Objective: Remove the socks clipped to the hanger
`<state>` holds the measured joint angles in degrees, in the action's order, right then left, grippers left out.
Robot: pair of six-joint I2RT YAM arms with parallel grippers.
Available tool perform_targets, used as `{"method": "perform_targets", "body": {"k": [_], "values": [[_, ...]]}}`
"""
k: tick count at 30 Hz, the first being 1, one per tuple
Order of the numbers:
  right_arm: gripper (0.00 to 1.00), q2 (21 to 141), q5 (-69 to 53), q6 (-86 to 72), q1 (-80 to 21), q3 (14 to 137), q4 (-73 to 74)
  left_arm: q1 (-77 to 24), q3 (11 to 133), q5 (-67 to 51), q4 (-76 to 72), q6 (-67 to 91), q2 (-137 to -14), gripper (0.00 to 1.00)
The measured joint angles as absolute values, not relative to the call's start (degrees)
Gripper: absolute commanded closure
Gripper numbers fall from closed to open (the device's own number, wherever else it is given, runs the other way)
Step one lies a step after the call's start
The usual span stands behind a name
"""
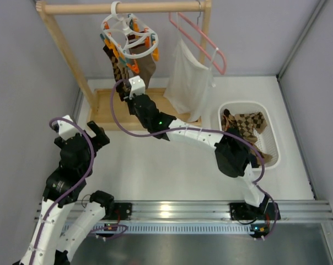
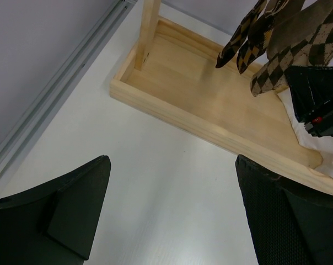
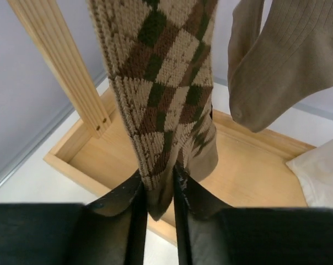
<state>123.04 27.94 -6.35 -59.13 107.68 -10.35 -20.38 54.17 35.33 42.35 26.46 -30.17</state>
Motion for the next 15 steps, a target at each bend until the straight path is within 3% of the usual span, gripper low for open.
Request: {"method": "perform_targets", "body": {"k": [3,10,15], "values": [[1.00,123.46,28.64,-5.67,-59.09,107.79,-11.20,-20.36,54.17,34.81,42.22,26.44,-30.24,0.02],[1.00,117.25,28.27,-5.72,-59.42,95.64,-19.07,-20.34,57.14,29.78,42.22,26.28,-33.85,0.02],[1.00,106.74,25.36,-6.74,-59.68,83.46,-21.43,-20.34,70.63,22.96,42.50,27.62,-39.92,0.02]]}}
